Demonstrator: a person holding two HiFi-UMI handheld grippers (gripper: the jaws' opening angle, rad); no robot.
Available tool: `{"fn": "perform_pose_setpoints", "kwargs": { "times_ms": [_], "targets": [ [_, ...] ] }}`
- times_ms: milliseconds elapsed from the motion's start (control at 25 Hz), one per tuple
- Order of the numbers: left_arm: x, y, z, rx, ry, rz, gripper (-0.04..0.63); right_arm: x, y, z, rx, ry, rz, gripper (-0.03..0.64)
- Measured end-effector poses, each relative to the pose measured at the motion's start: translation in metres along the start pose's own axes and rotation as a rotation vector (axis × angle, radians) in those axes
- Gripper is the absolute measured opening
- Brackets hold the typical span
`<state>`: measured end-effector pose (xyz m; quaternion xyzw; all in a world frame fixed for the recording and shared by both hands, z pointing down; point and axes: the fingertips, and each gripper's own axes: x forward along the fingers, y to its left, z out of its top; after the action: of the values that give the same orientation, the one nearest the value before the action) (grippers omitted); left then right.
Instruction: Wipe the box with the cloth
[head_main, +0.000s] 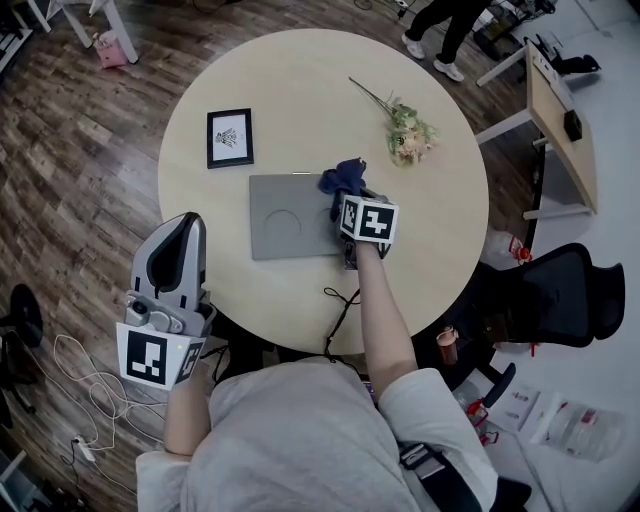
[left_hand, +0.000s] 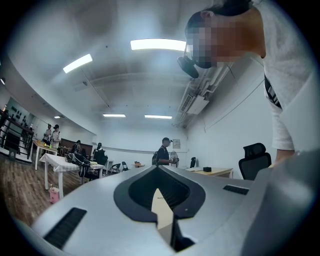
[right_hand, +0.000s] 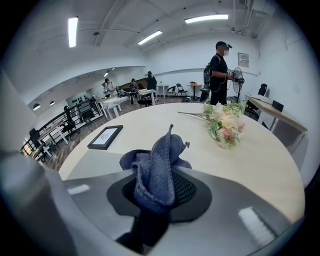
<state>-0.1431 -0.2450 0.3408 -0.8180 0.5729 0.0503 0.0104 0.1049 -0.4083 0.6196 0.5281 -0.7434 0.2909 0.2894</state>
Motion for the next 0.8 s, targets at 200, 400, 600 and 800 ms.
{"fn": "perform_pose_setpoints", "kwargs": {
  "times_ms": [200,400,600,800],
  "targets": [
    [0.004,-0.007,0.001,0.003,-0.003,-0.01,0.006,-0.004,-0.018,-0.002,0.01,-0.002,-0.028,0.095],
    [0.004,-0.008,0.005,0.005,-0.01,-0.018,0.006,-0.014,0.011,0.001,0.023,-0.01,0.017,0.094],
    [-0.003,-0.002,0.009,0.002,-0.022,-0.009,0.006,-0.02,0.097,-0.003,-0.005,-0.033,0.199,0.094],
    [-0.015,0.006,0.01,-0.001,-0.026,0.011,0.006,-0.027,0.173,-0.012,-0.048,-0.015,0.322,0.094]
  ]
}}
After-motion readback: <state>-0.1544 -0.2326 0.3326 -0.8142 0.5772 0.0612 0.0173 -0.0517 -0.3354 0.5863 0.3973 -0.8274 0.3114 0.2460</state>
